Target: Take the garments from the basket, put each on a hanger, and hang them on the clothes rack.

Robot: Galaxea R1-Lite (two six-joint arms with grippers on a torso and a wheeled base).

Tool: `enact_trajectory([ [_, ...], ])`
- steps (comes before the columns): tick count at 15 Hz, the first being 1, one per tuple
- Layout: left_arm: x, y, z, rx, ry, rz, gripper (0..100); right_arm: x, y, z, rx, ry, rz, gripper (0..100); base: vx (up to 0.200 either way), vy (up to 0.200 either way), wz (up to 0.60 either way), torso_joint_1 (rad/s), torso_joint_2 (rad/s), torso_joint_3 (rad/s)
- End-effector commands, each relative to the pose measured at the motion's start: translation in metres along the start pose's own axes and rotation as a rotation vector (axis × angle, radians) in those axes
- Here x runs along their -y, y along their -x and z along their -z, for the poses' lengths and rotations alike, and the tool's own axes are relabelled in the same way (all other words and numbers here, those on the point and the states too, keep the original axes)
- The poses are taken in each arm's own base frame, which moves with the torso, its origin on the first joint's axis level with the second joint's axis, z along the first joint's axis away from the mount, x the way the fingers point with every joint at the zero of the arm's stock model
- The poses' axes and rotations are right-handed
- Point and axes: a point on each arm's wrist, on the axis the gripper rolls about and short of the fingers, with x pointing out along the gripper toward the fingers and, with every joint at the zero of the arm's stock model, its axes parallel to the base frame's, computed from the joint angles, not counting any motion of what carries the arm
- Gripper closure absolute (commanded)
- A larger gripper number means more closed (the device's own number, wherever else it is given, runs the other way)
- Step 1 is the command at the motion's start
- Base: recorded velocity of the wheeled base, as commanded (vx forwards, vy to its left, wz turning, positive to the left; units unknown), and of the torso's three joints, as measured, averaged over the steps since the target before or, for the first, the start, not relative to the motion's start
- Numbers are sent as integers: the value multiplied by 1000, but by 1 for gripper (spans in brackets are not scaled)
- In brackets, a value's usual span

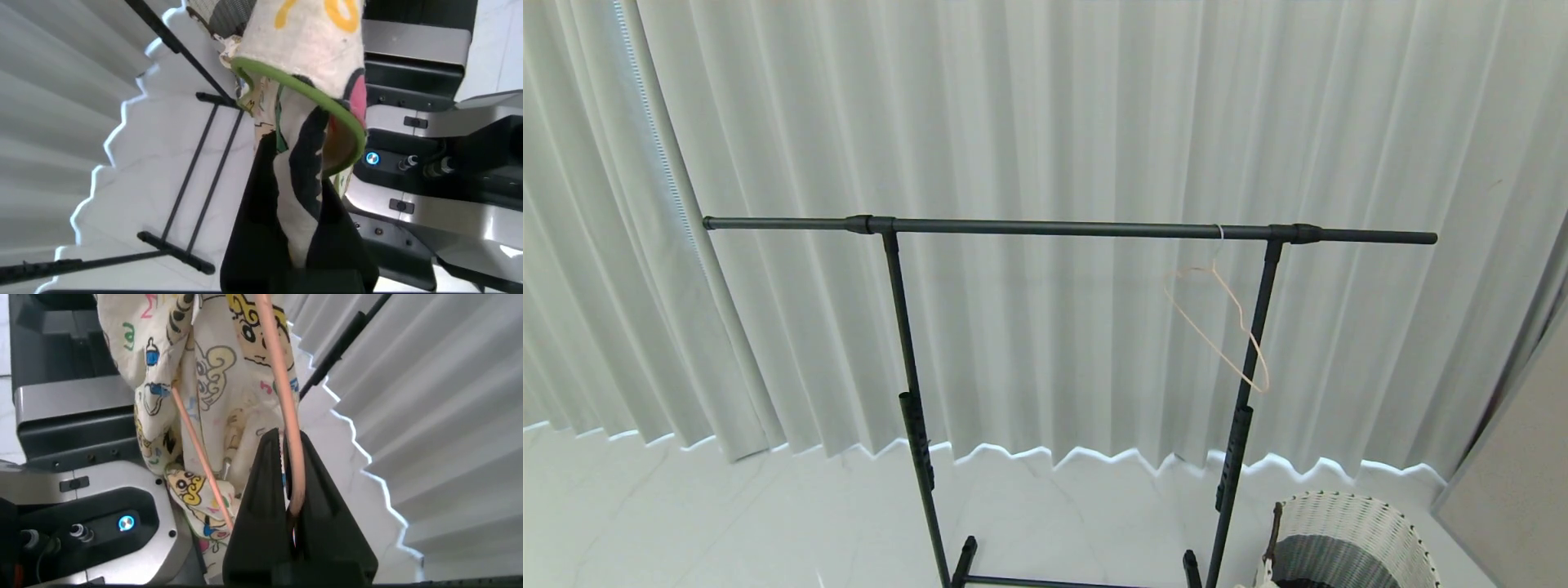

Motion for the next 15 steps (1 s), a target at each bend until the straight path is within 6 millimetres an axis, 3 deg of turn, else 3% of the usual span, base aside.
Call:
enact_trajectory([
  [1, 0, 0, 0, 0, -1, -3, 100, 0, 0, -1, 4, 2, -3, 100, 0, 0, 0, 0, 0, 0],
  [2, 0, 0, 0, 0, -4, -6, 100, 0, 0, 0, 2, 11, 0, 0, 0, 0, 0, 0, 0, 0],
  [10, -14, 3, 4, -41, -71, -226, 100, 16, -2, 4, -33, -7, 173, 0, 0, 0, 0, 0, 0, 0],
  [15, -49, 11, -9, 64, 42, -438, 100, 65, -5, 7, -56, -125, 397, 0, 0, 0, 0, 0, 0, 0],
])
